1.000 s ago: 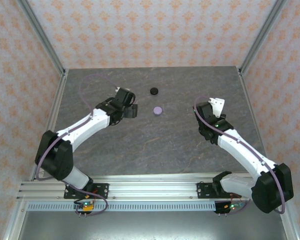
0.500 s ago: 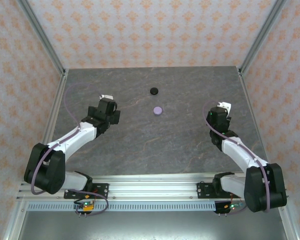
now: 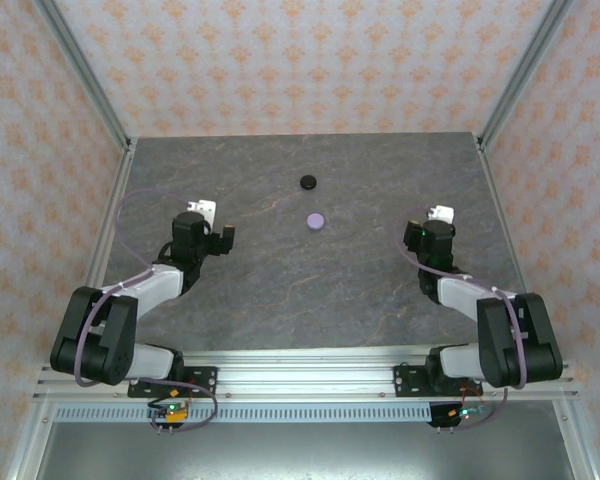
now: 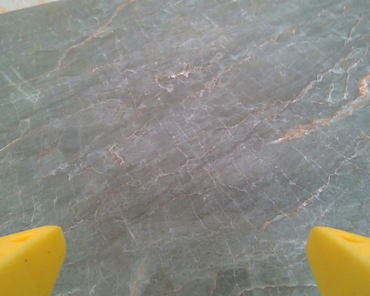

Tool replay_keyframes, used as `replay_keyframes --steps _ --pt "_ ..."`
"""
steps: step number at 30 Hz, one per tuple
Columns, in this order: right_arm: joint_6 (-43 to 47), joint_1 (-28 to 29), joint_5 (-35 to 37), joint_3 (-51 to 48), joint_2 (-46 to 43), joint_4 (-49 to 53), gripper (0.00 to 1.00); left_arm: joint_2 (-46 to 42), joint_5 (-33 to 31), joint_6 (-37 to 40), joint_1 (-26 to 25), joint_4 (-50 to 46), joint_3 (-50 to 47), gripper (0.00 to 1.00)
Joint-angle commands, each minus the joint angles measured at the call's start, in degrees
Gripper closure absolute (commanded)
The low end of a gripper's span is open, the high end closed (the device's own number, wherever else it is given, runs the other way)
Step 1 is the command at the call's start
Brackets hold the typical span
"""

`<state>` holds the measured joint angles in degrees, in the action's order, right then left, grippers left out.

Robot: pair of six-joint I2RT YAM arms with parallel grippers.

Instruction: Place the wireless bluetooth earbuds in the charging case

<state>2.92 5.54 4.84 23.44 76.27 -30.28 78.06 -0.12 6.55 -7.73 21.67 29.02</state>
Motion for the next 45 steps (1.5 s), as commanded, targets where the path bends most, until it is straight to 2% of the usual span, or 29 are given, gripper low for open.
replay_keyframes --steps 1,10,16,18,19,21,22,23,24,45 --pt "2.1 -1.2 -2.2 -0.2 1.2 -7.1 0.37 -0.6 3.7 0.3 2.1 9.0 -2.5 0.00" --pt "1.0 -2.9 -3.4 -2.7 4.9 -14.9 0.37 -0.1 5.8 -2.0 5.6 17.8 -6.4 0.00" --pt "1.1 -2.9 -3.1 -3.9 10.0 -21.6 0.36 5.0 4.8 -4.0 6.8 25.4 -8.3 0.00" --pt "1.0 -2.9 -3.1 -2.3 9.9 -18.1 0.36 7.5 3.3 -4.7 6.9 27.2 -7.8 0.00" --pt "1.3 -2.9 -3.3 -1.8 10.2 -17.7 0.35 6.9 2.7 -4.8 7.0 23.5 -6.6 0.00" --pt "1.3 -2.9 -3.0 -0.7 10.5 -15.8 0.33 7.5 1.8 -5.1 6.9 21.8 -5.0 0.00" --pt "1.1 -2.9 -2.7 0.2 10.8 -14.7 0.31 7.7 0.2 -5.7 7.0 20.8 -4.6 0.00" --pt "0.9 -2.9 -2.4 0.2 10.8 -14.7 0.24 7.6 0.0 -5.8 6.9 20.8 -4.6 0.00" --pt "0.9 -2.9 -2.4 0.2 10.8 -14.5 0.01 7.6 -0.2 -5.7 6.8 20.6 -4.6 0.00" --pt "1.0 -2.9 -2.1 -0.7 10.4 -15.7 0.01 7.6 -0.6 -5.7 6.5 20.6 -4.5 0.00"
